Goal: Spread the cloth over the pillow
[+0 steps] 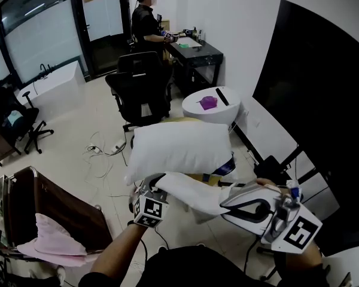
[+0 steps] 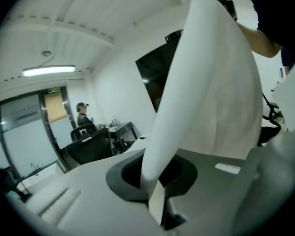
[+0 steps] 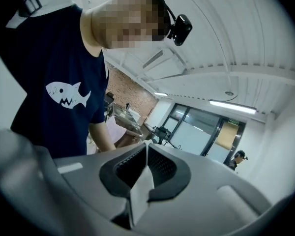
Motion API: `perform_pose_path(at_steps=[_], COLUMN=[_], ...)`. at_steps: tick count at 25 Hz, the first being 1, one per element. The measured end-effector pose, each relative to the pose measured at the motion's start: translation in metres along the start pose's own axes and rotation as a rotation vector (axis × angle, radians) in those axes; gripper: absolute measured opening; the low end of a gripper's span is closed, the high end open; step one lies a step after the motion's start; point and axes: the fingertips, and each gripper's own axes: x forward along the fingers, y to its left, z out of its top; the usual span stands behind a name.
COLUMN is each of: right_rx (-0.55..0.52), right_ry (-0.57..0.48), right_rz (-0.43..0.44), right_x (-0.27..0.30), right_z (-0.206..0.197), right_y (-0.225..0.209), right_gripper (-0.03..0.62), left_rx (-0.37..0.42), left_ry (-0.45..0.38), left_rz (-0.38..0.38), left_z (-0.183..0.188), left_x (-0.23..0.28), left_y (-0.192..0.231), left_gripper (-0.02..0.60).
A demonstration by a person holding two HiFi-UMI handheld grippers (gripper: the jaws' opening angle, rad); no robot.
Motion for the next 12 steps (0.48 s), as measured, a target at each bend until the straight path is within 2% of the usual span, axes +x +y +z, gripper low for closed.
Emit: perform_pose_path(at_steps=[3, 6, 9, 12], right_rx=[-0.003, -0.001, 0.057, 0.111], right_ry=[0.029, 0.058, 0.031, 0.009], right_rz=[0.04, 0.09, 0.137, 0.185], right_x=[0.009, 0.021, 0.034, 0.049], right_z=[-0.01, -0.024, -0.031, -0.038], right_y=[0.03, 0.055, 0.075, 0.091], right_gripper=[0.012, 0.012, 0.014, 0.021], left_rx=[-0.097, -0.18, -0.254, -0.401], left_ry=[-0.164, -0.277, -0.367, -0.473], left_rz=[0.119, 0.198, 0.232, 0.225], left_z=[0.028, 0.051, 0.063, 0.08], left_x=[-0.027, -0.055, -0.076, -0.098], left_y=[0.039, 0.071, 0.093, 0.11], left_gripper=[0.0, 0.0, 0.0, 0.0])
